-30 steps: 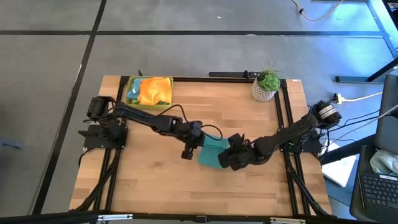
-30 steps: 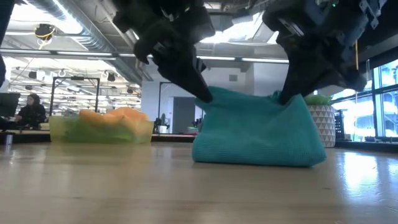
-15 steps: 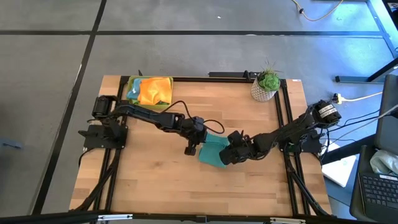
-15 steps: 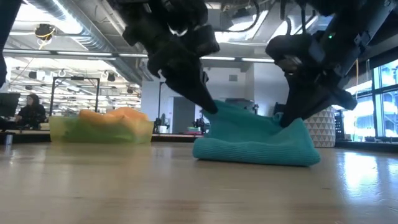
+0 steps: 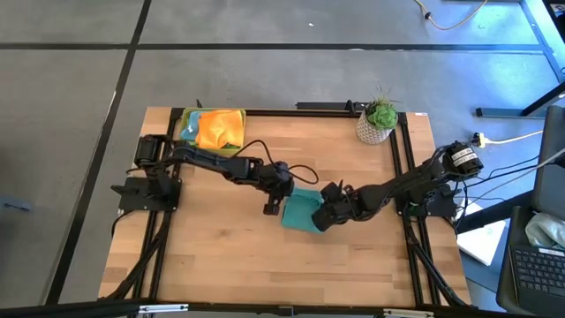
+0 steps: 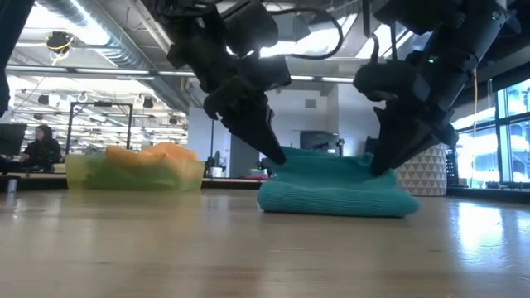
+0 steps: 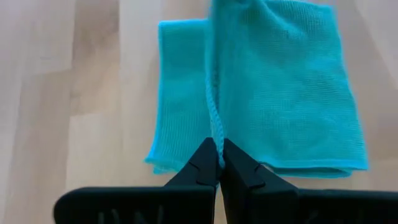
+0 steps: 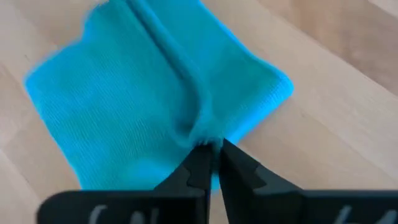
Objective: Fold microfiber towels
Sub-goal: Fold the blue towel
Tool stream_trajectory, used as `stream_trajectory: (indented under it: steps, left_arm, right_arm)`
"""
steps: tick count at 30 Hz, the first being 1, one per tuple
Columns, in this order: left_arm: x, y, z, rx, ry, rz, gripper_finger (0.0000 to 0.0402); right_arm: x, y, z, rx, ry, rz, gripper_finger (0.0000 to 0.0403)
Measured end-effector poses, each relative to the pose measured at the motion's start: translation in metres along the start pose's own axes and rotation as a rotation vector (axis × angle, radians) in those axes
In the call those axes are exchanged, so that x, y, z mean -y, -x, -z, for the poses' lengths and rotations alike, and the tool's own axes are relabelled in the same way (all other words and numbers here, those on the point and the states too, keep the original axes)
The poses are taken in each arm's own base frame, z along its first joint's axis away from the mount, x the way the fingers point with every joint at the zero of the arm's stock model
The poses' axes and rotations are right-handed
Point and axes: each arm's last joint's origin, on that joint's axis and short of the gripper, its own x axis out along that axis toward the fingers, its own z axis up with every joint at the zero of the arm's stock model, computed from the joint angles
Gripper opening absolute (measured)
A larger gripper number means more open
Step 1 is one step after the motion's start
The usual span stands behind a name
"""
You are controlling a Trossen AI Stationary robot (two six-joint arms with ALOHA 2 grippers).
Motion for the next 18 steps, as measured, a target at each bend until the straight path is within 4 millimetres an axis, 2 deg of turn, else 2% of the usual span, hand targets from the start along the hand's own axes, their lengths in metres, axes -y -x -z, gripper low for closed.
stream_trajectory:
  steps: [7,12,18]
  left_arm:
    - [-0.013,0.001,0.005,-0.046,0.026,-0.099,0.0]
    - [-0.017,0.001,0.006,-0.035,0.041,-0.046,0.0]
    - [-0.018,0.001,0.011,-0.087,0.116,-0.122,0.0008]
  right_arm:
    - [0.001,-0.001,0.0,-0.004,0.002,0.007,0.0089]
    - [0.001,-0.001,0.0,0.002,-0.006,0.003,0.0136]
    - [0.0,0.0,0.0,-0.006,-0.079,-0.006,0.0157]
